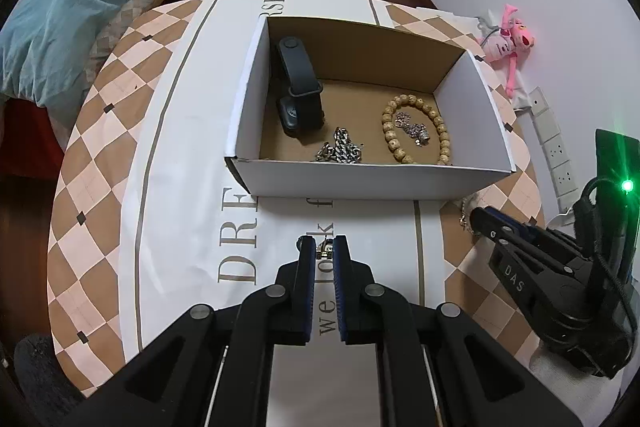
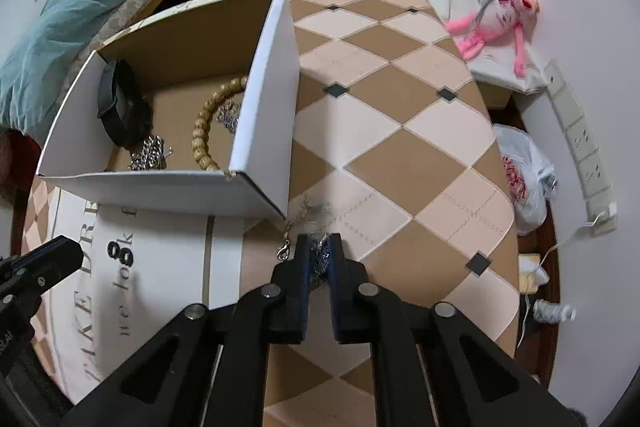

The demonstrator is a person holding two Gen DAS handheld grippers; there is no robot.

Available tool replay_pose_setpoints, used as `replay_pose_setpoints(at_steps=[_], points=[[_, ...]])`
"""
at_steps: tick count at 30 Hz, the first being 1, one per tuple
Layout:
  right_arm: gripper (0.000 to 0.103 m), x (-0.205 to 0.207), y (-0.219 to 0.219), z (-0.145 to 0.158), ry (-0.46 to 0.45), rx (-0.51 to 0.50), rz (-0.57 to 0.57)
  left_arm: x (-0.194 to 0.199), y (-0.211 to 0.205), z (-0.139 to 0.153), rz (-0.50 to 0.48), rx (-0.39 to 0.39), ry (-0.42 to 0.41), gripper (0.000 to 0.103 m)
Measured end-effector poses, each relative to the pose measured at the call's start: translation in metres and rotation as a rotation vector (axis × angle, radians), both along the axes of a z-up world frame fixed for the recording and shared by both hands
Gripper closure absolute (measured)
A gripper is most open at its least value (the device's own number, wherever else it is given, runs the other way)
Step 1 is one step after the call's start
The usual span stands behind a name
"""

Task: Organize jewelry
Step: 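Carry the gold stud with the left tool while the right tool carries the necklace over the box, then open the left tool inside the box while the right tool releases the necklace there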

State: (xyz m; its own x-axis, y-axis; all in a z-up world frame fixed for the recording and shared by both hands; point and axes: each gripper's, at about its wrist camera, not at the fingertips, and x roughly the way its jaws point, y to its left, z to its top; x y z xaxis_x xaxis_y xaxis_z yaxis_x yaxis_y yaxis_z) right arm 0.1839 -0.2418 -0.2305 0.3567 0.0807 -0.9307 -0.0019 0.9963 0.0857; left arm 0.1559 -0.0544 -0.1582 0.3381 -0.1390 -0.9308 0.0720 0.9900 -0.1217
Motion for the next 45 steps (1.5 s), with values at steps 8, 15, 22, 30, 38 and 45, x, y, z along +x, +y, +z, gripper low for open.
replay_pose_setpoints(at_steps=[8, 15, 22, 30, 38, 45], points=[[0.097, -0.027, -0.016, 0.051, -0.043, 0.171, -0.033, -0.004, 0.006, 0.033, -0.015, -0.057, -0.037, 0.097], [0.097, -0.014, -0.012, 0.137, -0.157, 0.269, 0.027, 0.019, 0.012, 0.074, -0.029, -0.139, -0.075, 0.097], [0.098, 0.039, 0.014, 0.164, -0.146, 0.295, 0.123, 0.066, 0.014, 0.064, -0.056, -0.151, -0.013, 0.097], [0.097, 0.103, 0.047, 0.12, 0.02, 0.312, 0.17, 0.099, 0.023, 0.036, -0.013, -0.099, 0.102, 0.094], [0.077, 0.134, 0.055, 0.097, 0.129, 0.309, 0.157, 0.101, 0.036, 0.046, 0.037, -0.042, 0.042, 0.026], [0.037, 0.13, 0.036, 0.107, 0.071, 0.265, 0.103, 0.1, 0.047, 0.053, 0.085, 0.026, 0.001, 0.006]])
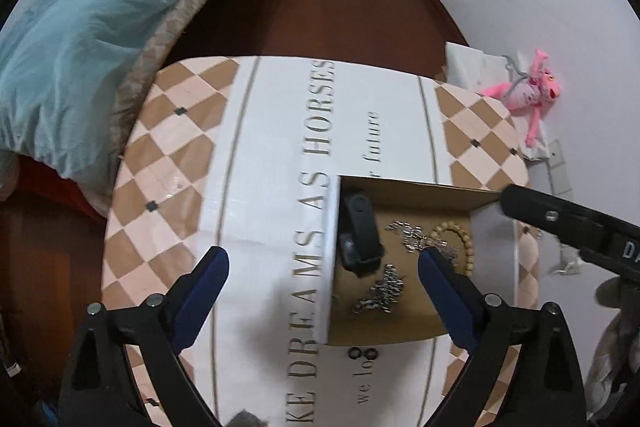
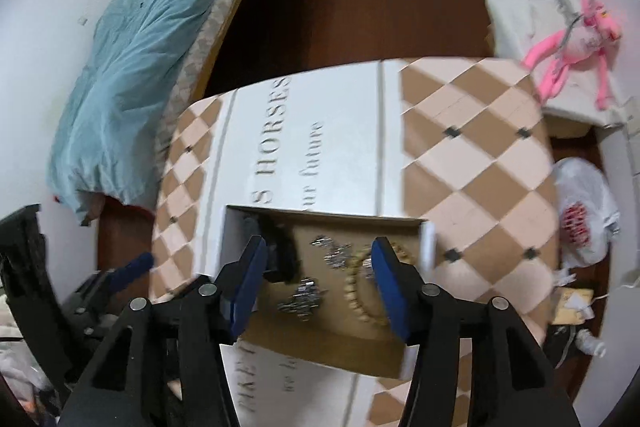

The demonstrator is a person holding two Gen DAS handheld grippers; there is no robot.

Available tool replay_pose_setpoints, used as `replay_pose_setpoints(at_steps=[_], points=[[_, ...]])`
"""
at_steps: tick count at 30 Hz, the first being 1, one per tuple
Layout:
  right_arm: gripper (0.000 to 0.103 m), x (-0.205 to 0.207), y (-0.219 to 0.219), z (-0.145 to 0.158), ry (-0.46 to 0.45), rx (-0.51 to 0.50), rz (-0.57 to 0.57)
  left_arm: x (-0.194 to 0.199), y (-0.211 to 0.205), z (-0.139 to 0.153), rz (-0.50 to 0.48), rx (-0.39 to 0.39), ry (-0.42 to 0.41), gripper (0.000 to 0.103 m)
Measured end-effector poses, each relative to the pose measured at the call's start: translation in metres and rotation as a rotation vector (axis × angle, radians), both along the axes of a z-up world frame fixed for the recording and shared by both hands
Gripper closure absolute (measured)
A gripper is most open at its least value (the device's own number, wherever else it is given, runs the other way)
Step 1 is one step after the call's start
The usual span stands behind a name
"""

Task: Organize jewelry

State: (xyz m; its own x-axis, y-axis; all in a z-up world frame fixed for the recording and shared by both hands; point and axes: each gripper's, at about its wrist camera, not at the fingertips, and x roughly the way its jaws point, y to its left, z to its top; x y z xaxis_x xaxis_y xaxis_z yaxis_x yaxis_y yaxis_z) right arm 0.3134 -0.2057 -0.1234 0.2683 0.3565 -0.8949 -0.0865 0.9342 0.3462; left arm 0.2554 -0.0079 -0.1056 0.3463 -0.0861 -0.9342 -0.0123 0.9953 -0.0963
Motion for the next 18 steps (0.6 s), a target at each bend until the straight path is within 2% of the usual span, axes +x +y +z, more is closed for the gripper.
replay_pose_setpoints(at_steps=[1, 2, 3, 5, 9, 13, 18], points=[[0.03, -0.003, -0.002, 0.002, -0.014, -0.031, -0.01, -0.002, 0.001, 0.001, 0.003, 0.018, -0.013, 0.006], [0.014, -0.008, -0.003, 0.003, -0.036, -0.087, -0.017, -0.005, 0.001, 0.002, 0.007, 0.043, -0.033, 0.006], [0.005, -0.012, -0.004, 0.004, -0.049, -0.133, -0.022, -0.007, 0.001, 0.002, 0.01, 0.058, -0.044, 0.005], [0.005, -0.027, -0.004, 0.003, -0.084, -0.256, -0.039, -0.013, -0.001, 0.002, 0.014, 0.094, -0.069, 0.003], [0.001, -0.05, -0.006, -0.008, -0.091, -0.36, -0.065, -0.024, -0.006, 0.002, 0.012, 0.127, -0.095, 0.003], [0.001, -0.071, -0.008, -0.008, -0.112, -0.386, -0.096, -0.034, -0.009, 0.009, 0.01, 0.126, -0.113, 0.003], [0.001, -0.091, -0.01, 0.012, -0.169, -0.386, -0.144, -0.045, -0.012, 0.025, 0.014, 0.124, -0.148, 0.003]])
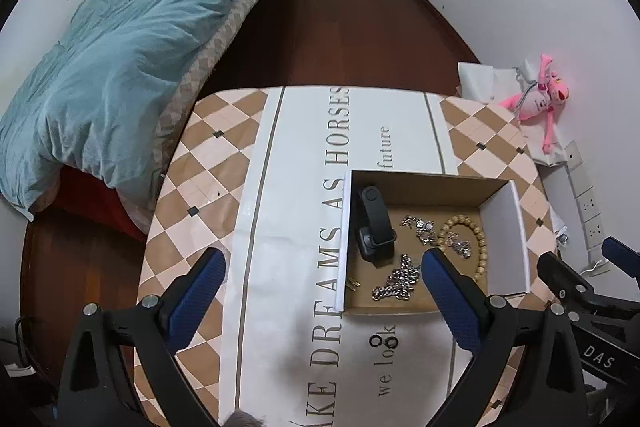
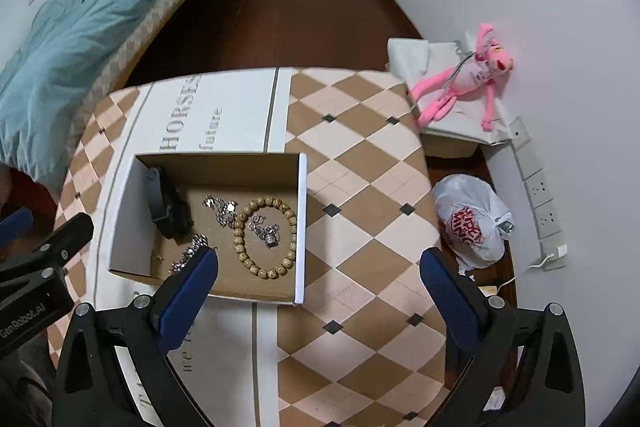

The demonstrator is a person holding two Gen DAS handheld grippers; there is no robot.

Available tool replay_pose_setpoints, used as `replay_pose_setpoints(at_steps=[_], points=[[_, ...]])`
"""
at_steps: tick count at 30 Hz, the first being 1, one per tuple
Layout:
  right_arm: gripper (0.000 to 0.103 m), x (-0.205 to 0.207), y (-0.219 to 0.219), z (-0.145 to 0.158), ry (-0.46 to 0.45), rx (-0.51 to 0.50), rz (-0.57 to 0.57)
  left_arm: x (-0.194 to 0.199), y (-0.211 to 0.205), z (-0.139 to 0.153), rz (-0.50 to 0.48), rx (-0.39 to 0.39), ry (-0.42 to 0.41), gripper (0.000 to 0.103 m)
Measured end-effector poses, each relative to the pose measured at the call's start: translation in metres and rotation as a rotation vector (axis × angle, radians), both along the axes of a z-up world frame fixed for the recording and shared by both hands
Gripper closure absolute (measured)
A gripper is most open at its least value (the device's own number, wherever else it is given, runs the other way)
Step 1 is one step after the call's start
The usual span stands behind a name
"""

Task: Organize jewelry

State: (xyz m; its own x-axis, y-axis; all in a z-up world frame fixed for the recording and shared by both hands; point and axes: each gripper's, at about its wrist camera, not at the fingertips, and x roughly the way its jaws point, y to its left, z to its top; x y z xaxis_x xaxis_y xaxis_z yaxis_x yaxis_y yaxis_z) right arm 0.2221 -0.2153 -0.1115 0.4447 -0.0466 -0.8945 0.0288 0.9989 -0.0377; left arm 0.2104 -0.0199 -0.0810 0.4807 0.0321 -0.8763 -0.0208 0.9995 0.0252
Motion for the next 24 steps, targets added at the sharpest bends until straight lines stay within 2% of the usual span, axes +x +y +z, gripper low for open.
replay_pose_setpoints(at_steps=[10, 16, 20, 24], points=[[0.001, -0.036, -0.003, 0.052, -0.11, -0.034, -0.029, -0.032, -0.006, 0.047, -0.021, -0.03, -0.092, 0.003], [0.001, -0.057, -0.008, 0.073, -0.148, 0.007, -0.035, -0.051, -0.01, 0.064, -0.02, -0.029, -0.121, 0.003], [0.001, -0.068, -0.008, 0.069, -0.133, 0.07, -0.023, -0.061, -0.005, 0.057, 0.021, 0.031, -0.108, 0.003], [0.001, -0.075, 0.001, 0.042, -0.085, 0.1, 0.004, -0.066, 0.008, 0.032, 0.06, 0.059, -0.071, 0.003]])
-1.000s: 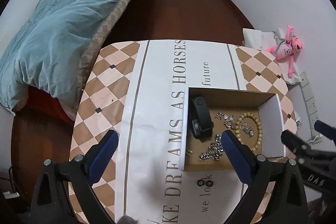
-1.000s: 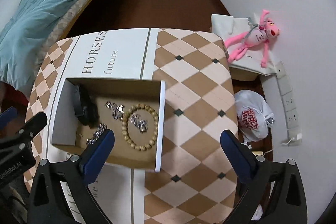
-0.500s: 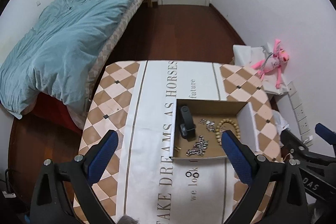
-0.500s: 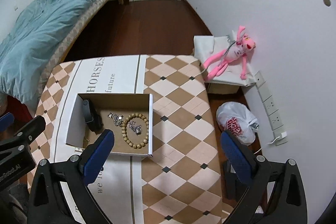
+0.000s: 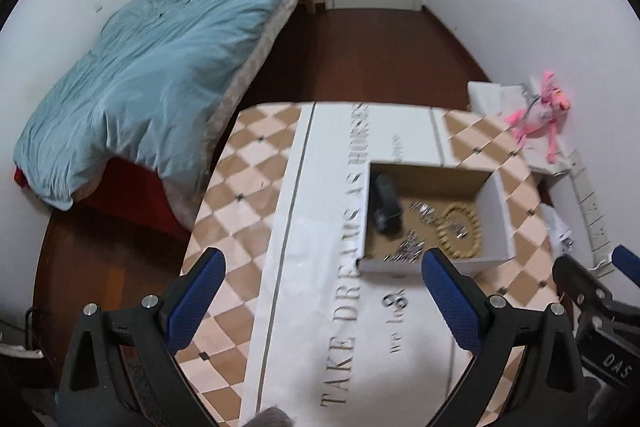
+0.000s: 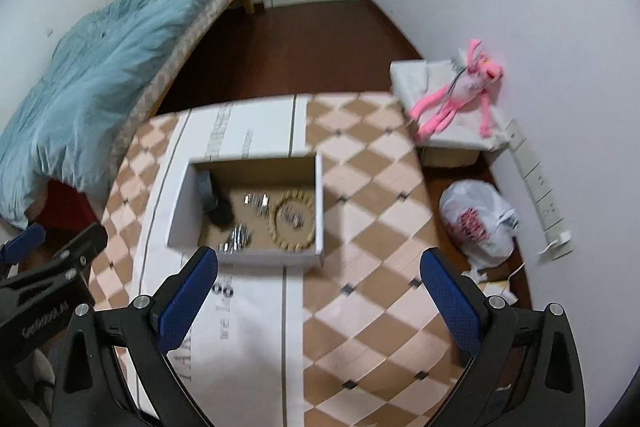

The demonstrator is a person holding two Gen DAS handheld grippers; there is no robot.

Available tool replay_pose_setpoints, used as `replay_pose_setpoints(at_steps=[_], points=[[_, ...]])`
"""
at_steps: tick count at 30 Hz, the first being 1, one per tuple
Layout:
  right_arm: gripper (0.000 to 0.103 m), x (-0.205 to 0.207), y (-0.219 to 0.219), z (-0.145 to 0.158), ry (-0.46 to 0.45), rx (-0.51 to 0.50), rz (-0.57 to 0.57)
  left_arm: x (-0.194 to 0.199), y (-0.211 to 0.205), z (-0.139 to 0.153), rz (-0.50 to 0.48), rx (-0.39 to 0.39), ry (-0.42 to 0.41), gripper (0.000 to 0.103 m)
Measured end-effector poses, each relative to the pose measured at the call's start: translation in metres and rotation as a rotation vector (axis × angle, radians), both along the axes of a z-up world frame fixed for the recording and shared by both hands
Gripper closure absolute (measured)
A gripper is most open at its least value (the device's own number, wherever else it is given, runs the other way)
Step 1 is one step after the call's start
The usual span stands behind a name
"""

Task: Organize jewelry

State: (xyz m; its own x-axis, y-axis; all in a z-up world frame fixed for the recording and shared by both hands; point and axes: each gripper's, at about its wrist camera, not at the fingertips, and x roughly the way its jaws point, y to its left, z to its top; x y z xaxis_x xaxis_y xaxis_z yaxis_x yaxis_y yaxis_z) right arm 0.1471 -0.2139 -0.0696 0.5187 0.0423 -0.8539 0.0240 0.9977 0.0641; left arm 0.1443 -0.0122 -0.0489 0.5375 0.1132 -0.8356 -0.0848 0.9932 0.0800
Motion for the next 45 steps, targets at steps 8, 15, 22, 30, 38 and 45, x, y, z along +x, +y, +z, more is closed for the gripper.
replay_pose_setpoints(at_steps=[8, 15, 22, 30, 38, 45], points=[[0.015, -0.003, 0.034, -0.078, 0.062, 0.058, 0.095, -0.01, 0.03, -0.073, 0.063, 0.018, 0.104, 0.003], [0.035, 0.005, 0.081, -0.138, 0.088, 0.043, 0.219, -0.018, 0.046, -0.122, 0.08, 0.056, 0.188, 0.003], [0.047, 0.008, 0.114, -0.167, 0.083, -0.017, 0.3, -0.023, 0.06, -0.139, 0.102, 0.076, 0.209, 0.003], [0.09, 0.008, 0.12, -0.167, 0.022, -0.054, 0.344, -0.022, 0.062, -0.143, 0.109, 0.086, 0.207, 0.003], [0.09, -0.005, 0.067, -0.15, 0.004, 0.032, 0.228, -0.011, 0.028, -0.142, 0.029, 0.055, 0.19, 0.003], [0.09, -0.014, 0.007, -0.147, 0.016, 0.045, 0.087, 0.005, -0.016, -0.151, -0.058, -0.012, 0.203, 0.003]])
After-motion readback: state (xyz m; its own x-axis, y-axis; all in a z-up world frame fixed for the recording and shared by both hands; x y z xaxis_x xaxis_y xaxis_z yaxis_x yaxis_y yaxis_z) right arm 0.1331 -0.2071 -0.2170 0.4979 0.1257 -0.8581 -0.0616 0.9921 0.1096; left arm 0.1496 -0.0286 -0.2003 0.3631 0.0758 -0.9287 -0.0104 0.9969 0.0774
